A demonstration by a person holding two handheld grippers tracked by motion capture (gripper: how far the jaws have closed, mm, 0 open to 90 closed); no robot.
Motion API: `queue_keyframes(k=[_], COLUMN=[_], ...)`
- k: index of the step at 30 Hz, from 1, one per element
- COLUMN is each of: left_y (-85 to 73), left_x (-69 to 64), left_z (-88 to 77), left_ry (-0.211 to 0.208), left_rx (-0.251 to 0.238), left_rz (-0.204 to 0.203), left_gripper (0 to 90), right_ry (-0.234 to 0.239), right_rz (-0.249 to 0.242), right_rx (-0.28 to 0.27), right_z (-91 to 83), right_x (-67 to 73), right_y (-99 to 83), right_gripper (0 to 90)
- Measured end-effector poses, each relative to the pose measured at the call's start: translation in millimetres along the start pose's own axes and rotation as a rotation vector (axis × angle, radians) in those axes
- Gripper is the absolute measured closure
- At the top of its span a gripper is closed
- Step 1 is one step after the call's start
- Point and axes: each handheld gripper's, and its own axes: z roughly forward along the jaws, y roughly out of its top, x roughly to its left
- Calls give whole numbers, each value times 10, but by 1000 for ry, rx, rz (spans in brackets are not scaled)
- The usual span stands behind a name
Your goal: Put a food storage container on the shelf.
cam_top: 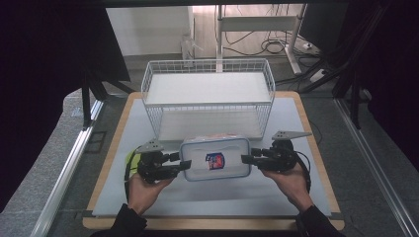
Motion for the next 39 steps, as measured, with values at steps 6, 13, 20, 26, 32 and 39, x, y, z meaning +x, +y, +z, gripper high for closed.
queue_keyframes(k=[6, 13, 20, 26, 32, 39], left_y=[166, 380, 627, 805, 968, 1203], left_x=[9, 42, 58, 126, 198, 294], left_z=[-68, -126, -200, -244, -281, -317], left_ry=[7, 11, 27, 28, 29, 34], left_rx=[-7, -20, -30, -41, -51, -55], left_rz=[12, 20, 37, 39, 41, 36], left_gripper=[484, 484, 484, 484, 484, 483], right_ry=[5, 5, 13, 7, 7, 5], right_rz=[-9, -28, -37, -46, -50, -50], right_rx=[-18, -42, -57, -75, -91, -112], right_z=[-28, -61, -88, -100, -86, -66], right_x=[19, 19, 5, 10, -11, -47], right_y=[160, 401, 600, 815, 996, 1222], right_gripper=[533, 533, 533, 532, 532, 530])
